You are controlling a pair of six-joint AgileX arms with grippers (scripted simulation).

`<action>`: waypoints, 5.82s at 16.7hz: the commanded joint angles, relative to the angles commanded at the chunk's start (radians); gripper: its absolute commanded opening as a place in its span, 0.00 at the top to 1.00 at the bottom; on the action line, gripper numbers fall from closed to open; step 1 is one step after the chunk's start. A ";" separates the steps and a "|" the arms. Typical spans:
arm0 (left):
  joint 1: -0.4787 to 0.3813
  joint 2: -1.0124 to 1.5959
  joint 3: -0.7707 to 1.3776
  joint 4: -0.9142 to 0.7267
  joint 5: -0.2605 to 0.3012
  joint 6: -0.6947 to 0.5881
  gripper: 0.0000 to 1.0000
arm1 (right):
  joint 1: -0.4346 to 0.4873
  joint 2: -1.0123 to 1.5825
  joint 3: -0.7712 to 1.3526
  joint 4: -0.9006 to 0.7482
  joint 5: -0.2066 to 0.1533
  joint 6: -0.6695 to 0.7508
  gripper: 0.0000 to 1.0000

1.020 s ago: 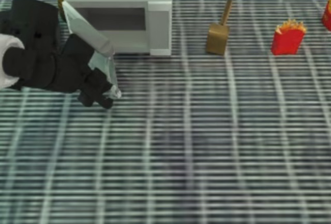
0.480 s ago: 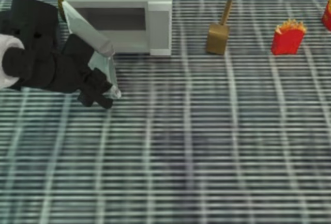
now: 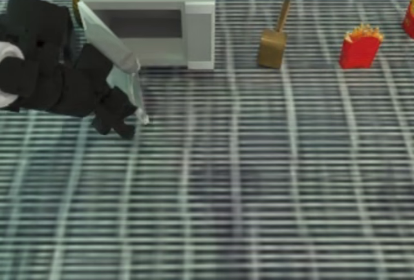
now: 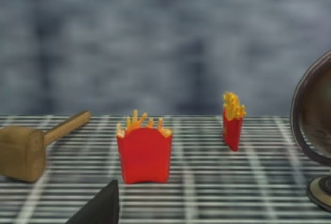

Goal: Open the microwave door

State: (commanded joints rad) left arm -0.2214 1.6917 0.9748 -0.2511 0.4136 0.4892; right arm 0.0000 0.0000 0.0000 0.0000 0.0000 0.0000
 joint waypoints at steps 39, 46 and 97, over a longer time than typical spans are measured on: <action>0.047 0.003 0.008 -0.055 0.061 0.106 1.00 | 0.000 0.000 0.000 0.000 0.000 0.000 0.00; 0.047 0.003 0.008 -0.055 0.061 0.106 1.00 | 0.000 0.000 0.000 0.000 0.000 0.000 0.00; 0.080 0.009 0.019 -0.110 0.114 0.197 1.00 | 0.000 0.000 0.000 0.000 0.000 0.000 0.00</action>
State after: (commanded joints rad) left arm -0.1419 1.7007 0.9939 -0.3606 0.5273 0.6860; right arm 0.0000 0.0000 0.0000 0.0000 0.0000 0.0000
